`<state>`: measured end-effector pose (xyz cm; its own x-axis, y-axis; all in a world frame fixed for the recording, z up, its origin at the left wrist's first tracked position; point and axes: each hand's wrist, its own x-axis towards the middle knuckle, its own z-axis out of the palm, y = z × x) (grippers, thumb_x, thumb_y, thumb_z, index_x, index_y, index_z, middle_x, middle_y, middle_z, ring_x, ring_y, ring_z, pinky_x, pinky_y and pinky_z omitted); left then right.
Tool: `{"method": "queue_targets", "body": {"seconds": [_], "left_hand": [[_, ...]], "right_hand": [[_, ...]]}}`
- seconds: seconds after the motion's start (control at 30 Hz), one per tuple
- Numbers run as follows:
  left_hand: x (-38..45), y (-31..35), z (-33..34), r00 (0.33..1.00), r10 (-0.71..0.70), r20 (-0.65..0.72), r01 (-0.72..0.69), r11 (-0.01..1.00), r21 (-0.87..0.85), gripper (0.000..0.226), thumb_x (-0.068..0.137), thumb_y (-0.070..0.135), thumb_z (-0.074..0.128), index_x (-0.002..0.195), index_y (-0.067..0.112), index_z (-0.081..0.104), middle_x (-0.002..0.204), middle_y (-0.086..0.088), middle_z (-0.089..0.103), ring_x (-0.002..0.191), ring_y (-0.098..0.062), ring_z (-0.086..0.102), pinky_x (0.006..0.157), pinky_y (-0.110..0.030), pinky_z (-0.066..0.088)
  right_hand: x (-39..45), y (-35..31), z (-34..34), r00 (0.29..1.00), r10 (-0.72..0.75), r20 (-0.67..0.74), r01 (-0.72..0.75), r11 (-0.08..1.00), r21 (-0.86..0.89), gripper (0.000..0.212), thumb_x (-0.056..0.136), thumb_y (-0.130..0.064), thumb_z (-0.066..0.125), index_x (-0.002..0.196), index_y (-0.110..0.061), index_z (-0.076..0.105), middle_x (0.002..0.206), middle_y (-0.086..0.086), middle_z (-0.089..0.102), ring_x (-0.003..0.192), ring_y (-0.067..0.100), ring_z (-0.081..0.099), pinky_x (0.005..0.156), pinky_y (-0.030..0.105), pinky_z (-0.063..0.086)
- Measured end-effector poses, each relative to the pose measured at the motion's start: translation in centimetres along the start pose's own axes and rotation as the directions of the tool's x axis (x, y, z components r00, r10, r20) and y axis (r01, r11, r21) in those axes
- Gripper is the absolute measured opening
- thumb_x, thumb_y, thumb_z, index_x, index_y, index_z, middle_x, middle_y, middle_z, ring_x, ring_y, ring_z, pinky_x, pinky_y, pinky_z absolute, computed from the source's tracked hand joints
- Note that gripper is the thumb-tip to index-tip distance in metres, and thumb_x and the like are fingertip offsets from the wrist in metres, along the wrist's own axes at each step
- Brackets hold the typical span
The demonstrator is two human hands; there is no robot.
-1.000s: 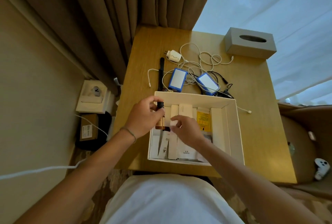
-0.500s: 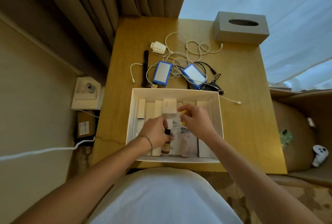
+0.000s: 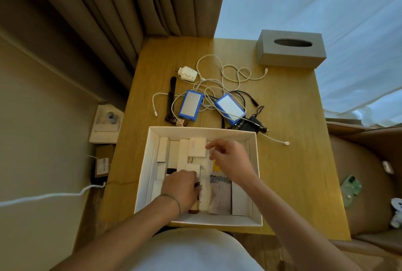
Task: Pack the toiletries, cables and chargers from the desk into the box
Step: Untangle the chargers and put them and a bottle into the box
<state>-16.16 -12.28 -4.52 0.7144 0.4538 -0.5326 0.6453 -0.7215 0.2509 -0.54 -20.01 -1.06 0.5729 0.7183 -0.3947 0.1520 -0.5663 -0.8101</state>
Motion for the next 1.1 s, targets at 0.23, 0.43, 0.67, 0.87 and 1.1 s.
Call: {"method": "queue_targets", "body": {"seconds": [0.23,0.43,0.67,0.87,1.1], "left_hand": [[0.4,0.4,-8.1,0.958,0.035,-0.285,-0.107,0.964,-0.243,0.011,0.093,0.035,0.057,0.084,0.031,0.062,0.074,0.013,0.064,0.068,-0.004,0.059,0.063,-0.032,0.054],[3.5,2.2,-12.2,0.924,0.093,-0.370,-0.224,0.917,-0.329,0.012,0.093,0.024,0.060,0.082,0.029,0.063,0.068,0.012,0.063,0.063,-0.005,0.059,0.058,-0.029,0.051],[6.2,4.5,-13.2,0.923,0.107,-0.368,-0.252,0.894,-0.371,0.012,0.092,0.020,0.061,0.081,0.024,0.067,0.069,0.010,0.064,0.067,-0.007,0.061,0.063,-0.028,0.053],[6.4,5.2,-13.3,0.922,0.064,-0.383,-0.247,0.857,-0.453,0.014,0.092,0.018,0.061,0.083,0.027,0.067,0.072,0.010,0.063,0.068,-0.005,0.059,0.060,-0.017,0.044],[6.2,6.7,-14.9,0.911,-0.031,-0.411,-0.268,0.713,-0.648,0.015,0.096,0.016,0.059,0.097,0.023,0.071,0.089,-0.002,0.071,0.086,-0.016,0.066,0.077,-0.036,0.056]], "right_hand": [[6.1,0.8,-8.6,0.959,-0.092,-0.269,0.055,0.988,-0.143,0.020,0.094,-0.013,0.058,0.094,-0.024,0.074,0.087,-0.004,0.074,0.071,0.012,0.067,0.060,0.023,0.052],[10.2,6.6,-11.5,0.991,-0.122,0.047,0.120,0.707,-0.697,0.031,0.090,-0.017,0.063,0.118,-0.029,0.072,0.106,-0.002,0.063,0.087,0.021,0.062,0.064,0.031,0.050],[11.5,8.8,-10.2,0.878,-0.394,0.274,0.398,0.282,-0.873,0.047,0.080,-0.035,0.079,0.123,-0.026,0.062,0.117,0.003,0.053,0.102,0.020,0.048,0.065,0.027,0.043],[10.7,8.2,-11.4,0.846,-0.500,0.186,0.381,0.324,-0.866,0.049,0.074,-0.049,0.076,0.113,-0.020,0.069,0.113,0.001,0.058,0.102,0.022,0.049,0.087,0.034,0.047],[7.1,0.5,-15.4,0.970,-0.239,-0.052,0.240,0.971,0.016,0.039,0.077,-0.044,0.080,0.108,-0.026,0.065,0.100,-0.010,0.076,0.093,0.004,0.070,0.077,0.020,0.052]]}}
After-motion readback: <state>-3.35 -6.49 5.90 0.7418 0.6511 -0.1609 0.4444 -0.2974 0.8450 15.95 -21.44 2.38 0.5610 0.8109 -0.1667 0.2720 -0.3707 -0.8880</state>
